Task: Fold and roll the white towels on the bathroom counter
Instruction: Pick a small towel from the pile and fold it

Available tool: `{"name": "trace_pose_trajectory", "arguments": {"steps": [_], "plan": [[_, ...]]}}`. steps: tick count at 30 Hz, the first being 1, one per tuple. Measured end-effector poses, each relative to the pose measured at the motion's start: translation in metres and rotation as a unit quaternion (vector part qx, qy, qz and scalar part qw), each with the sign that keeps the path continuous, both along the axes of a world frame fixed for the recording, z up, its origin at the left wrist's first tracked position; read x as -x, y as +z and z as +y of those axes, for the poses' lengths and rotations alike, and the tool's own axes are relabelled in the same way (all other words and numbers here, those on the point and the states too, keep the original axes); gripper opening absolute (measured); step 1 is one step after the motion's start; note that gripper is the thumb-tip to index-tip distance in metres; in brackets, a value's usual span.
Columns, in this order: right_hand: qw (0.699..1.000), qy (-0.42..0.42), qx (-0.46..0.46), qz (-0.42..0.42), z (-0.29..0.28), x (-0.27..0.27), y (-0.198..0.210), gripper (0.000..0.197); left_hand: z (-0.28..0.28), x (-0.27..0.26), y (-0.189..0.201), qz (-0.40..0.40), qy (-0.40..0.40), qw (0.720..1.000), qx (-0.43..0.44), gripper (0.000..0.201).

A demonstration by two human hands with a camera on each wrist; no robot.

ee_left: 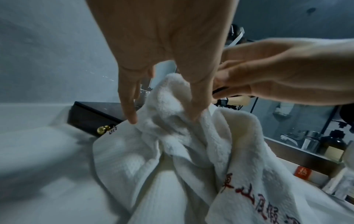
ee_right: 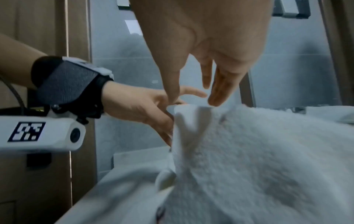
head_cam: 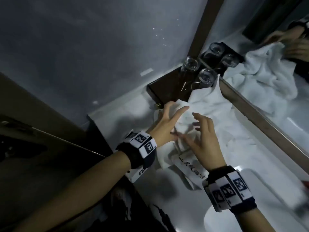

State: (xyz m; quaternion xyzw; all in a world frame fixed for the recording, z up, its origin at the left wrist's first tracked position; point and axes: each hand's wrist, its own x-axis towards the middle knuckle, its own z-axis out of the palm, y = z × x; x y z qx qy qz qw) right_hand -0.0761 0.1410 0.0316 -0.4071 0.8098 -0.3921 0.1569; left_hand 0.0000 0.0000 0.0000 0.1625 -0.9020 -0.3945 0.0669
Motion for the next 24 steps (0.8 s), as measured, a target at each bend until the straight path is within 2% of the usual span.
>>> {"name": "trace_pose_trajectory", "arguments": {"steps": [3,5,7,12,14,15,17,19,20,22,24], "plan": [[0.990,-0.015,-0.114,0.077,-0.003,0.011,-0.017,0.105,0.000,0.011,0.004,-0.077,-0.020,0.997,-0.012,0.048],[0.975,-0.006,-0.197,0.106,-0.005,0.011,-0.027,0.120,0.001,0.014,0.003,-0.082,0.002,0.996,-0.035,0.033],[0.971,0.004,-0.216,0.104,-0.003,0.013,-0.036,0.125,-0.002,0.012,0.006,-0.058,0.018,0.998,-0.034,0.028],[0.978,-0.045,-0.184,0.086,-0.004,0.020,-0.026,0.123,-0.010,-0.001,0.036,0.087,0.043,0.992,-0.076,0.016],[0.989,-0.044,-0.133,0.046,-0.005,0.021,-0.010,0.108,-0.014,-0.007,0.053,0.139,0.073,0.982,-0.104,0.016],[0.995,-0.042,-0.090,0.018,-0.005,0.020,-0.001,0.092,-0.017,-0.010,0.061,0.158,0.093,0.976,-0.121,0.018],[0.999,-0.035,0.002,-0.034,-0.006,0.019,0.017,0.046,-0.024,-0.012,0.075,0.199,0.141,0.954,-0.176,0.019],[0.996,-0.027,0.074,-0.048,-0.009,0.012,0.033,0.018,-0.032,-0.018,0.086,0.243,0.185,0.924,-0.231,0.022],[0.993,-0.021,0.101,-0.051,-0.013,0.008,0.040,0.013,-0.036,-0.022,0.088,0.251,0.195,0.914,-0.252,0.022],[0.989,-0.022,0.135,-0.063,-0.021,0.000,0.053,0.012,-0.041,-0.032,0.092,0.229,0.180,0.920,-0.264,0.028],[0.982,-0.044,0.165,-0.082,-0.031,-0.005,0.061,0.011,-0.041,-0.046,0.089,0.193,0.121,0.926,-0.299,0.055]]}}
